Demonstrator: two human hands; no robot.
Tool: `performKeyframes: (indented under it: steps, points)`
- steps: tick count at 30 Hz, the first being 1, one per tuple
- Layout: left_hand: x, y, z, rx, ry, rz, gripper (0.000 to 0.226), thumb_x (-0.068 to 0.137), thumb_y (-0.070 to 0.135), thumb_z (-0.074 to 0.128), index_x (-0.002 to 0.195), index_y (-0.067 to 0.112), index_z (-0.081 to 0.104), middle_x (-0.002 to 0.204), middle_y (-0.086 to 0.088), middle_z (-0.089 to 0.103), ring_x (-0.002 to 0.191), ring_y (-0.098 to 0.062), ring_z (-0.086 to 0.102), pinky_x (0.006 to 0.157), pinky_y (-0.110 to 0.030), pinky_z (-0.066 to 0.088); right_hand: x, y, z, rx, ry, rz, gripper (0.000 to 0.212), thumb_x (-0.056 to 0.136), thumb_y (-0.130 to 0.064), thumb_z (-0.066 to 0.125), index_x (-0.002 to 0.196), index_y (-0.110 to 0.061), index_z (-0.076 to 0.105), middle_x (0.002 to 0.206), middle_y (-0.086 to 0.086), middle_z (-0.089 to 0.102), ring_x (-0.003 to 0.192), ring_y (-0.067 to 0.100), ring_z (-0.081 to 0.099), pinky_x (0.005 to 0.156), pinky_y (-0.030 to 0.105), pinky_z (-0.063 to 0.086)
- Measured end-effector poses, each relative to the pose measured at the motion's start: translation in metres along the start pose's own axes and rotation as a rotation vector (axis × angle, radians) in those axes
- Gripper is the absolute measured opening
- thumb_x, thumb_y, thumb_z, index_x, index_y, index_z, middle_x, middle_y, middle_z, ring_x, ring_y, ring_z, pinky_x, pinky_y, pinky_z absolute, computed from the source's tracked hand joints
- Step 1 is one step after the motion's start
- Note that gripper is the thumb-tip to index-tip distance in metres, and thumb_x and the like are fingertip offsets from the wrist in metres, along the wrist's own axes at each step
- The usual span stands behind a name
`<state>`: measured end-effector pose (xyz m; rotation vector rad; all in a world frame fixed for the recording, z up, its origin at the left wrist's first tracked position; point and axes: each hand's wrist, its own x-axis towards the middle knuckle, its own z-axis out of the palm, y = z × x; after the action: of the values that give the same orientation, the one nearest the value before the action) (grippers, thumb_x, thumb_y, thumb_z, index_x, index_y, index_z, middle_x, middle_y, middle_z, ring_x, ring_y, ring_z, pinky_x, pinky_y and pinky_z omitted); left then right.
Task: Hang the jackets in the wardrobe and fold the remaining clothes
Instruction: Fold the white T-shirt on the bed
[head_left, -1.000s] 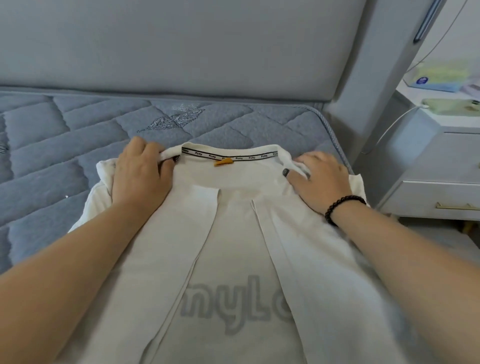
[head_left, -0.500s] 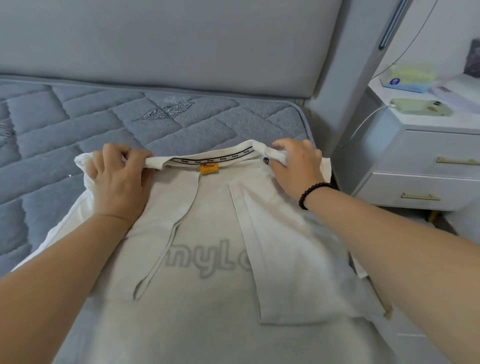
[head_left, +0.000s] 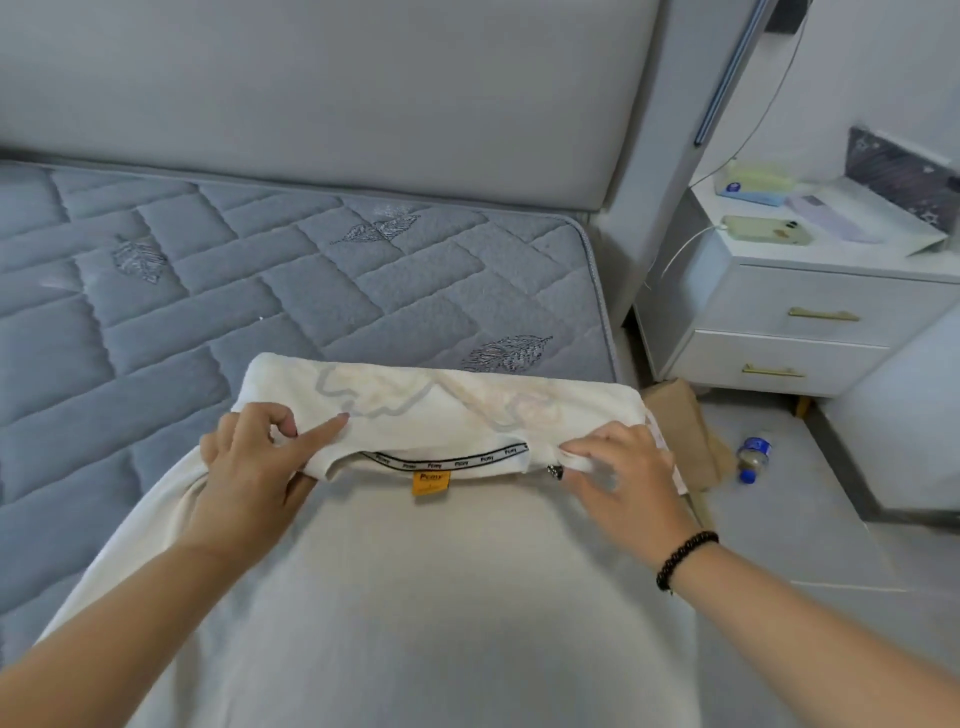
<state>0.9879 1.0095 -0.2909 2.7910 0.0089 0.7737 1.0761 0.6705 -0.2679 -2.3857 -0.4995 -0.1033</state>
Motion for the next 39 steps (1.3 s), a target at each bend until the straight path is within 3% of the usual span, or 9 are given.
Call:
performKeyframes:
  steps: [2,6,13,20,24,32,34,36,39]
  points:
    - [-0.029,0.006,-0.023,-0.001,-0.071,0.051,0.046,0.076,0.023,0.057,0.121,0.034,0.061,0.096,-0.005,0.041,0.082,-0.031,0.042,0.075,-0.04,0.028,-0.035,-0.015,-0.001,0.036,-0.021,0.014,0.028,0.079,-0.013,0.076,0.096,-0.035,0.071,0.085,-0.019,0.051,0.092,0.014,0.045,0.08,0.035,0.025]
    - [-0.093,0.012,-0.062,-0.004,-0.181,0.099,0.062,0.061,0.005,0.085,0.116,0.028,0.069,0.096,-0.001,0.038,0.084,-0.024,0.039,0.071,-0.042,0.035,-0.105,-0.041,-0.005,0.081,-0.088,0.038,0.046,0.082,-0.009,0.073,0.101,-0.049,0.061,0.089,-0.017,0.054,0.093,0.003,0.044,0.075,0.029,0.019]
    - [-0.189,0.033,-0.119,-0.062,-0.272,0.101,0.043,0.079,0.034,0.047,0.114,0.028,0.072,0.092,0.006,0.034,0.081,-0.013,0.034,0.065,-0.041,0.043,-0.198,-0.073,-0.005,0.008,-0.266,0.154,0.041,0.086,-0.004,0.064,0.088,-0.045,0.068,0.095,-0.022,0.051,0.098,0.001,0.043,0.077,0.025,0.017]
    - [-0.258,0.042,-0.15,-0.048,-0.338,0.117,0.048,0.078,0.031,0.045,0.118,0.027,0.071,0.091,0.005,0.035,0.081,-0.013,0.034,0.064,-0.035,0.042,-0.263,-0.088,-0.004,-0.179,-0.462,0.149,0.046,0.091,-0.006,0.049,0.098,-0.046,0.07,0.091,-0.024,0.042,0.106,0.007,0.041,0.079,0.027,0.018]
    - [-0.281,0.037,-0.161,-0.104,-0.311,0.102,0.041,0.091,0.035,0.042,0.118,0.024,0.07,0.089,0.001,0.041,0.081,-0.012,0.037,0.064,-0.038,0.045,-0.282,-0.097,-0.009,-0.156,-0.522,0.175,0.043,0.09,-0.008,0.046,0.095,-0.044,0.068,0.086,-0.021,0.041,0.105,0.01,0.043,0.087,0.029,0.022]
    - [-0.316,0.035,-0.178,0.046,-0.322,0.023,0.049,0.074,0.03,0.043,0.114,0.028,0.072,0.091,0.004,0.052,0.081,-0.015,0.043,0.068,-0.039,0.041,-0.313,-0.103,-0.016,-0.053,-0.84,0.228,0.048,0.075,-0.001,0.042,0.084,-0.037,0.072,0.091,-0.025,0.052,0.101,0.004,0.048,0.102,0.02,0.031]
    - [-0.321,0.053,-0.176,0.072,-0.29,-0.072,0.051,0.071,0.034,0.043,0.112,0.027,0.072,0.098,0.001,0.056,0.087,-0.023,0.05,0.072,-0.045,0.041,-0.318,-0.099,-0.022,0.034,-0.782,0.268,0.049,0.073,0.003,0.041,0.078,-0.034,0.072,0.091,-0.021,0.058,0.098,0.006,0.053,0.089,0.007,0.037]
    - [-0.32,0.086,-0.168,0.035,-0.279,-0.11,0.054,0.068,0.038,0.045,0.116,0.027,0.068,0.108,-0.002,0.058,0.098,-0.025,0.049,0.075,-0.048,0.041,-0.32,-0.088,-0.031,0.169,-0.51,0.367,0.042,0.077,0.006,0.045,0.078,-0.028,0.07,0.093,-0.013,0.063,0.092,0.004,0.056,0.078,0.001,0.038]
    - [-0.311,0.147,-0.148,-0.099,-0.346,0.056,0.054,0.071,0.041,0.053,0.122,0.027,0.064,0.113,-0.001,0.058,0.102,-0.018,0.047,0.077,-0.039,0.041,-0.321,-0.064,-0.043,0.275,-0.206,0.566,0.027,0.085,-0.001,0.054,0.083,-0.025,0.068,0.091,-0.008,0.066,0.086,0.006,0.06,0.072,0.007,0.042]
